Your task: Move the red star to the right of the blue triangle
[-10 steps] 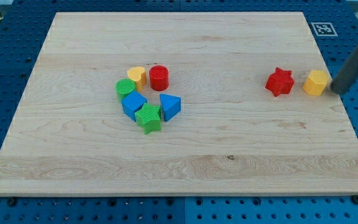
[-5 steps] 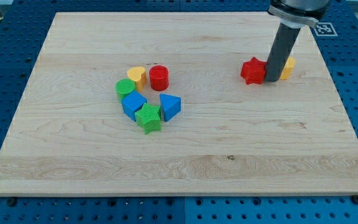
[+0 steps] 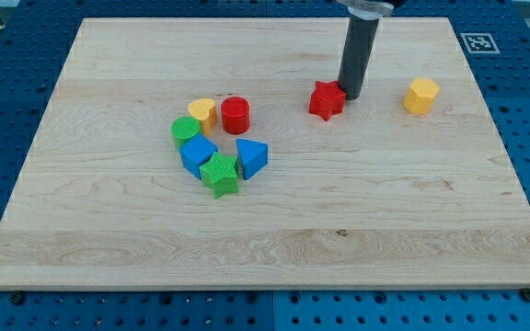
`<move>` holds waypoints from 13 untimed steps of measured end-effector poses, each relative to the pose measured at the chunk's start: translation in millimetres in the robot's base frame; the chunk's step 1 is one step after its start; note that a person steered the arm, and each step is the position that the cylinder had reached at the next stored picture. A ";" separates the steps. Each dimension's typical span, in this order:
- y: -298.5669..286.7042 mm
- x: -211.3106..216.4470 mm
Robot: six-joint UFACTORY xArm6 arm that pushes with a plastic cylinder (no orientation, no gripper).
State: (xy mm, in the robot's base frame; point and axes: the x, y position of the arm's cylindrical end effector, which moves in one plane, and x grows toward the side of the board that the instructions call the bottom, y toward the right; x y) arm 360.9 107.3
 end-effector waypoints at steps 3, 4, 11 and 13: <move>-8.5 37.7; -8.6 -4.4; -32.3 89.3; -33.9 51.4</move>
State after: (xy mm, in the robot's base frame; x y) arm 412.3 73.4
